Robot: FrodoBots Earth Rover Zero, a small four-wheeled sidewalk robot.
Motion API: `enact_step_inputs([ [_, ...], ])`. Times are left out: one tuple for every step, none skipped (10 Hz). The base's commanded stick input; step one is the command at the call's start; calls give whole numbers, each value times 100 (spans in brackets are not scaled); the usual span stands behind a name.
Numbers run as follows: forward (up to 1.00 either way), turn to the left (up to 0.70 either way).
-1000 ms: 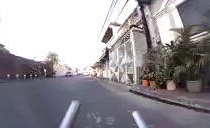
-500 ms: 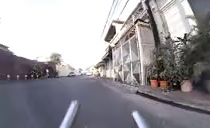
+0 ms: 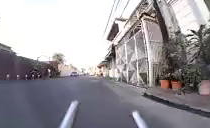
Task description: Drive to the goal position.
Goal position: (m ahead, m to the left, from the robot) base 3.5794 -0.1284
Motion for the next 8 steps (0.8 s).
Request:
enact_step_inputs([
  [85,0],
  [85,0],
  [85,0],
  [85,8],
  [85,31],
  [85,34],
  [85,33],
  [85,15],
])
